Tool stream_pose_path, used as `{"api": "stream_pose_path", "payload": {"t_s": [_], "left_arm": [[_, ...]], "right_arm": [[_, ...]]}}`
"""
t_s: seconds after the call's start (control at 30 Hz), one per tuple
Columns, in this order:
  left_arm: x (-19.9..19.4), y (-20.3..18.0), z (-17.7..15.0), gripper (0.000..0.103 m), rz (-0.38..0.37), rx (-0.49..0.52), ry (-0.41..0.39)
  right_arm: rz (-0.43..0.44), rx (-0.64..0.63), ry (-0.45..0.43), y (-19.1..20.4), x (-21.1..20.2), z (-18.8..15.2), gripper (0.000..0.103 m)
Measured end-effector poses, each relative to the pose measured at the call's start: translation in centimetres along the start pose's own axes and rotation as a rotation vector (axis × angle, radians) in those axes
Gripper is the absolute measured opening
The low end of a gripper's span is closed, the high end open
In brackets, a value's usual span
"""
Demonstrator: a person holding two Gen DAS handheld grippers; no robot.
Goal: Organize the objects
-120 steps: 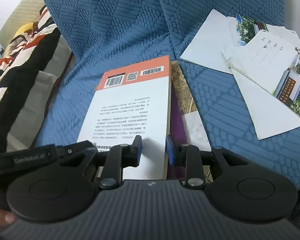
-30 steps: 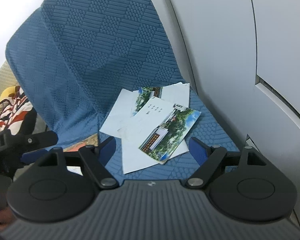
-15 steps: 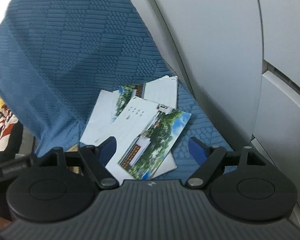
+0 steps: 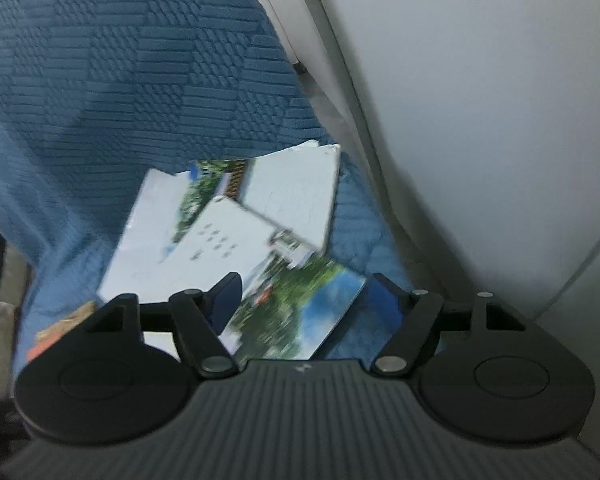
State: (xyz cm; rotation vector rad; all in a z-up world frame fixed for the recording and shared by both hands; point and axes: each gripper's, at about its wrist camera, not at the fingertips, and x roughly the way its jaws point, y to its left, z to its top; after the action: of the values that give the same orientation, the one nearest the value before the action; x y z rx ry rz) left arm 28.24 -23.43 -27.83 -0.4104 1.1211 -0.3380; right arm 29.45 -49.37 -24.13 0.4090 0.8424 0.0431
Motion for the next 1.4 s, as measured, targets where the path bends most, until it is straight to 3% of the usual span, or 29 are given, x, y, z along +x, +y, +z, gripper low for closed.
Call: {"api": "stream_pose_path", "payload": {"t_s": [0.27, 0.47, 0.53, 0.6, 0.63, 0.77, 0.9, 0.97, 1.07, 1.23, 1.3, 1.4], "left_arm": [[1.0, 0.4, -0.2, 0.040, -0.007, -0.002, 0.011], [0.9, 0.7, -0.3, 0.040, -0.019, -0.022, 0.010], [0.8, 0.7, -0.3, 0.040, -0.016, -0.032, 0.008], [0.7, 0.9, -0.3, 0.040, -0.018, -0.051, 0.005], [0.7, 1.1, -0.3, 0.040, -0.024, -0.064, 0.003], [0.7, 1.8, -0.2, 0.038, -0.054, -0.110, 0.006], [0.7, 2.5, -0.3, 0.037, -0.082, -0.142, 0.012], [0.4, 2.7, -0.2, 0.039, -0.085, -0.158, 0.018], [-0.7, 3.5, 0.3, 0.043, -0.106, -0.198, 0.003], [-3.5, 4.6, 1.1, 0.055, -0.238, -0.306, -0.019], [-4.8, 4.9, 1.1, 0.066, -0.320, -0.357, -0.023], [-6.4, 5.1, 0.9, 0.069, -0.436, -0.420, -0.027]], "right_arm": [[0.062, -0.019, 0.068, -1.1, 2.6, 0.7, 0.069], [0.139, 0.016, 0.071, -1.5, 2.0, 0.9, 0.059], [0.164, 0.050, 0.057, -1.9, 1.5, 1.2, 0.050], [0.212, 0.077, 0.043, -2.3, 0.8, 1.5, 0.027], [0.246, 0.091, 0.036, -2.5, 0.4, 1.7, 0.022], [0.394, 0.084, 0.056, -2.1, -0.5, 2.3, 0.017], [0.356, 0.046, 0.095, -0.5, 0.3, 2.0, 0.016], [0.315, 0.063, 0.104, 0.0, 0.5, 1.9, 0.008], [0.301, 0.096, 0.075, 1.0, -0.4, 1.7, 0.005], [0.272, 0.127, 0.025, 2.9, -2.3, 1.6, 0.004], [0.246, 0.156, -0.008, 4.6, -3.4, 1.4, 0.004], [0.234, 0.217, -0.041, 6.2, -4.6, 0.9, 0.004]]}}
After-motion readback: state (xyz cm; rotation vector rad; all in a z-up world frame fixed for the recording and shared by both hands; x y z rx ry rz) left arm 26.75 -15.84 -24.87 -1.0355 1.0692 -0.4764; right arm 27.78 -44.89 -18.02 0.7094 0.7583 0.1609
